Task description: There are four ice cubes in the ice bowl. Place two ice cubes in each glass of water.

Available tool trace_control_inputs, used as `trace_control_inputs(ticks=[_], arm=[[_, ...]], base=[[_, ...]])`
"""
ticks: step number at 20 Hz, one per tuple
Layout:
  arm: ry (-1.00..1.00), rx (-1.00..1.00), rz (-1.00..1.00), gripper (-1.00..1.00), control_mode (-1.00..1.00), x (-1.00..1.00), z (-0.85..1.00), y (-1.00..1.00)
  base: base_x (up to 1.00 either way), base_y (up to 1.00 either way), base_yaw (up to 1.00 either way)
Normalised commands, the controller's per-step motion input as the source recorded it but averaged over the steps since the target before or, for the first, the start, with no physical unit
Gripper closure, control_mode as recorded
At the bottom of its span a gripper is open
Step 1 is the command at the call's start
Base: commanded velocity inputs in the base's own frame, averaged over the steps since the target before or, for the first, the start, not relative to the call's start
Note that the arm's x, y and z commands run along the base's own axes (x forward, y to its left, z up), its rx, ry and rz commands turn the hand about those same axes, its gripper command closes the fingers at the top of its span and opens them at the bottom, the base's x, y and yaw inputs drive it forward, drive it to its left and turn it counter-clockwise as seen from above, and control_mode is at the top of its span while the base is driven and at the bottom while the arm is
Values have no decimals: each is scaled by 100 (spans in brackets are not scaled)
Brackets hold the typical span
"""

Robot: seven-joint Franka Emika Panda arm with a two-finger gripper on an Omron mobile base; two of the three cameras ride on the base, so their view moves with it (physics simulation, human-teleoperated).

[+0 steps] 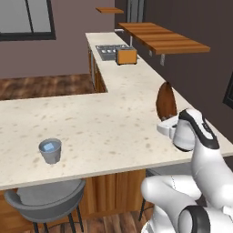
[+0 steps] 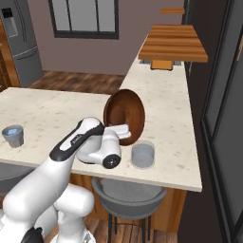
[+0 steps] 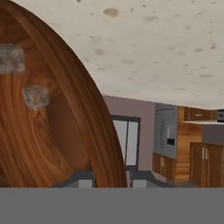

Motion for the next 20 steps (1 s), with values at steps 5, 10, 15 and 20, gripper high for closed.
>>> trace_control_inputs(ticks=[5,10,15,20], arm=[[0,17,2,100,-100,0,0,-12],[0,2,0,100,-100,0,2,-3],[0,4,0,100,-100,-3,1,-24],[-3,10,0,100,-100,-9,10,-23]], base=[[0,0,0],[0,0,0],[0,0,0],[0,0,0]])
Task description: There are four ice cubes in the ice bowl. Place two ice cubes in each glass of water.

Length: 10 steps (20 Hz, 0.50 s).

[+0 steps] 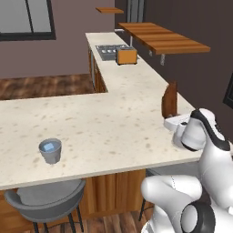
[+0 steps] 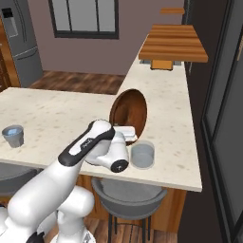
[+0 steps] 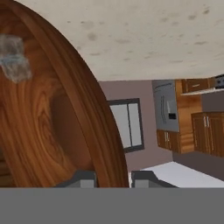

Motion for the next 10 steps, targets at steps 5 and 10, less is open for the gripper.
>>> trace_control_inputs(ticks=[5,10], arm=[[-14,13,0,100,-100,-8,19,-19],[-16,13,0,100,-100,-11,8,-22]], base=[[0,0,0],[0,0,0]])
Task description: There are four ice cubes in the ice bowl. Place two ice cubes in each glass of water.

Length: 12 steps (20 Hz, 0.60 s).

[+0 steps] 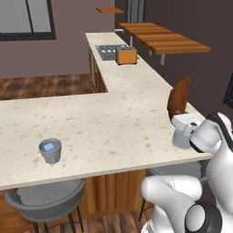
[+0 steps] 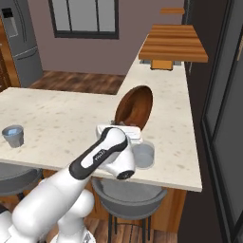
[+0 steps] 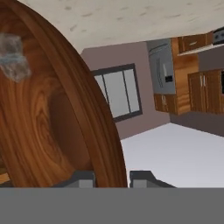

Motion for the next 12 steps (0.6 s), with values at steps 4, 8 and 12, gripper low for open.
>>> trace_control_inputs(ticks=[4,8,12], arm=[[-1,16,0,100,-100,-10,-6,-30],[0,20,0,100,-100,0,0,-17],[0,23,0,100,-100,-4,0,-18]], base=[[0,0,0],[0,0,0],[0,0,0]])
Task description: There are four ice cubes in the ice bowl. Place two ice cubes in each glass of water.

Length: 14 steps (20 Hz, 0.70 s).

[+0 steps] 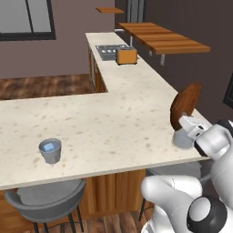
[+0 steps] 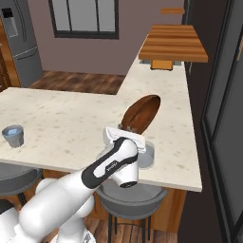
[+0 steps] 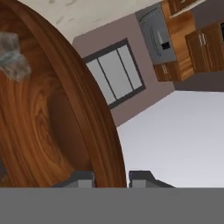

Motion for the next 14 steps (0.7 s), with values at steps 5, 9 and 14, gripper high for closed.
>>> trace_control_inputs(ticks=[5,9,14], arm=[[-1,30,0,100,-100,-12,4,-19],[-8,22,0,100,-100,-16,22,-4],[-13,10,0,100,-100,-16,23,-1]], base=[[0,0,0],[0,0,0],[0,0,0]])
